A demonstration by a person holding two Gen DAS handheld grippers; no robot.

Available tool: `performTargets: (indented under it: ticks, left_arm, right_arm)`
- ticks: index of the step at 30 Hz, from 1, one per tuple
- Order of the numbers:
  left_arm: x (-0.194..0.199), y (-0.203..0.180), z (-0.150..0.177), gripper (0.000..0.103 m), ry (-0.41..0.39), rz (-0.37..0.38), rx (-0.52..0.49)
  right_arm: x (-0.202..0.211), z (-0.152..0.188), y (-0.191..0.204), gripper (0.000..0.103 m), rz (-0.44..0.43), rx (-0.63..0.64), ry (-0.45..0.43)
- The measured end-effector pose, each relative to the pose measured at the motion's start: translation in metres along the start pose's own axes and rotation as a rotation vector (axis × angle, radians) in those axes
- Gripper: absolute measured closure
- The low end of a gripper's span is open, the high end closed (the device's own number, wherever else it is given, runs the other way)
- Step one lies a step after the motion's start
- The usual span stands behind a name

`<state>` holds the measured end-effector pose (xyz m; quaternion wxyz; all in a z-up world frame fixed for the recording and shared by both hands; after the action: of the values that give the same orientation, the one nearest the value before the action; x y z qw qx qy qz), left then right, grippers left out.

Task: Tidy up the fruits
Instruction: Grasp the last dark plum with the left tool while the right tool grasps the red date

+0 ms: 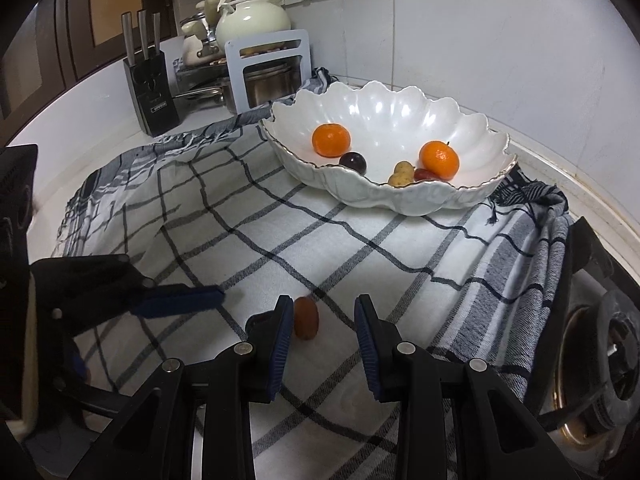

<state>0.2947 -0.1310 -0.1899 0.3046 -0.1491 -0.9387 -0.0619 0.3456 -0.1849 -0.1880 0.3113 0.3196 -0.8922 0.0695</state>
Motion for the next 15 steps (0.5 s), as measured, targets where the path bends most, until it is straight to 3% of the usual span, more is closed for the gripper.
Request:
performTargets:
  ticks: [15]
  left_arm:
    - [-0.022, 0.001, 0.003, 0.075, 0.052, 0.039, 0.028]
  right_arm:
    - [-0.019, 0.005, 0.001, 0.071, -0.041, -0.015, 0.035]
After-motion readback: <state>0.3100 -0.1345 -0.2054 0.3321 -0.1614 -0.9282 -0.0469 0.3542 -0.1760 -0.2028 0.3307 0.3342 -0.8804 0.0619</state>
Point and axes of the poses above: each gripper's, at about its wrist camera, not at the fingertips, and x roughly against the way its jaws point, y to its left, z to its underside, the point moved 5 cm from there along -x, roughly the way its jaws point, and after that the axes turned 12 degrees about -y, right-handed, at the moved point
